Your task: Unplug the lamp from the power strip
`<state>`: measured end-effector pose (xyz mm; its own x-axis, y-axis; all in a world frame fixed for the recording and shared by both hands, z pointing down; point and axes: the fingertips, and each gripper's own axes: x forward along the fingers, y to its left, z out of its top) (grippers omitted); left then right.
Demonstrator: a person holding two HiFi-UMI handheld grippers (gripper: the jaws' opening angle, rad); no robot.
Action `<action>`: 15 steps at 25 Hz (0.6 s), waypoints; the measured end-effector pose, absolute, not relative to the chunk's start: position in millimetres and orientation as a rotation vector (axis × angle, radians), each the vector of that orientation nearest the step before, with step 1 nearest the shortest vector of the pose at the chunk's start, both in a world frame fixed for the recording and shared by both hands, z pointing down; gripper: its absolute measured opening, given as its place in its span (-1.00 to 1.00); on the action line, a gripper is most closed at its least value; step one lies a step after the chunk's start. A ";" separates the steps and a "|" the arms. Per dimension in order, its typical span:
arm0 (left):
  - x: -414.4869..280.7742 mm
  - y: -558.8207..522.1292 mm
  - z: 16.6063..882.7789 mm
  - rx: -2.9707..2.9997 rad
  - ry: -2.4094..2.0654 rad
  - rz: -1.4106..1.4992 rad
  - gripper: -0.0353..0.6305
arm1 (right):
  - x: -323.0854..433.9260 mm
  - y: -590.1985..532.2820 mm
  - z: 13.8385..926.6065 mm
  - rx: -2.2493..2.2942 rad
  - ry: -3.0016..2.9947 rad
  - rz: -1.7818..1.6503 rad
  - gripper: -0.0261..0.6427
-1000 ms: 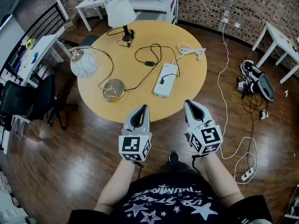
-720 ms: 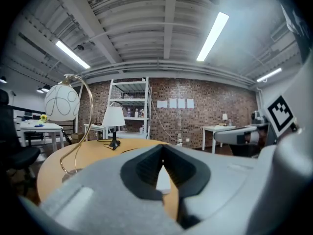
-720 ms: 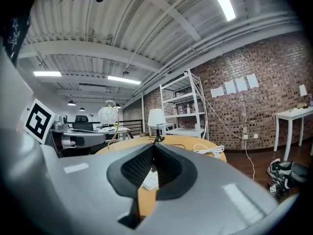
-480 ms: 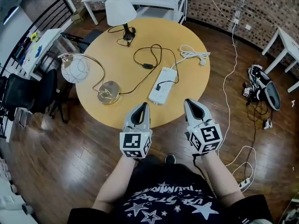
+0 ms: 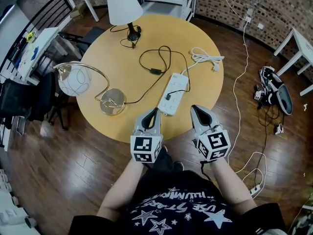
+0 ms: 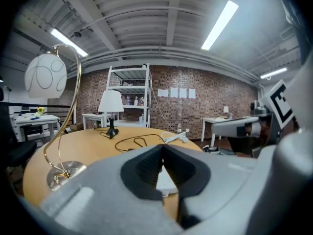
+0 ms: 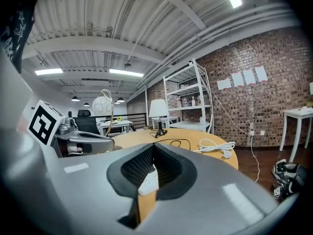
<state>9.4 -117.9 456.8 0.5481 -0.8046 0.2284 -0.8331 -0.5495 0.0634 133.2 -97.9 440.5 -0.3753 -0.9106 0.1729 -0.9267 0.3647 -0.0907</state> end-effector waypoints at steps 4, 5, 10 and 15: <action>17.5 -134.1 473.1 2.631 -1.325 0.302 -0.88 | 130.6 -119.2 451.6 1.705 -2.483 0.276 -0.89; 20.0 -137.7 478.5 2.634 -1.304 0.319 -0.88 | 129.6 -123.7 455.7 1.705 -2.472 0.286 -0.89; 22.5 -156.3 517.1 2.639 -1.246 0.451 -0.88 | 114.0 -137.6 479.3 1.651 -2.446 0.328 -0.89; 30.7 -162.9 542.8 2.645 -1.130 0.539 -0.88 | 103.4 -146.2 500.7 1.621 -2.401 0.354 -0.89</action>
<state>30.7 -162.9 542.8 0.6383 -0.6507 0.4112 -0.7292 -0.6822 0.0524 103.4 -146.2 500.7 -0.3659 -0.8758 0.3149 -0.9294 0.3616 -0.0742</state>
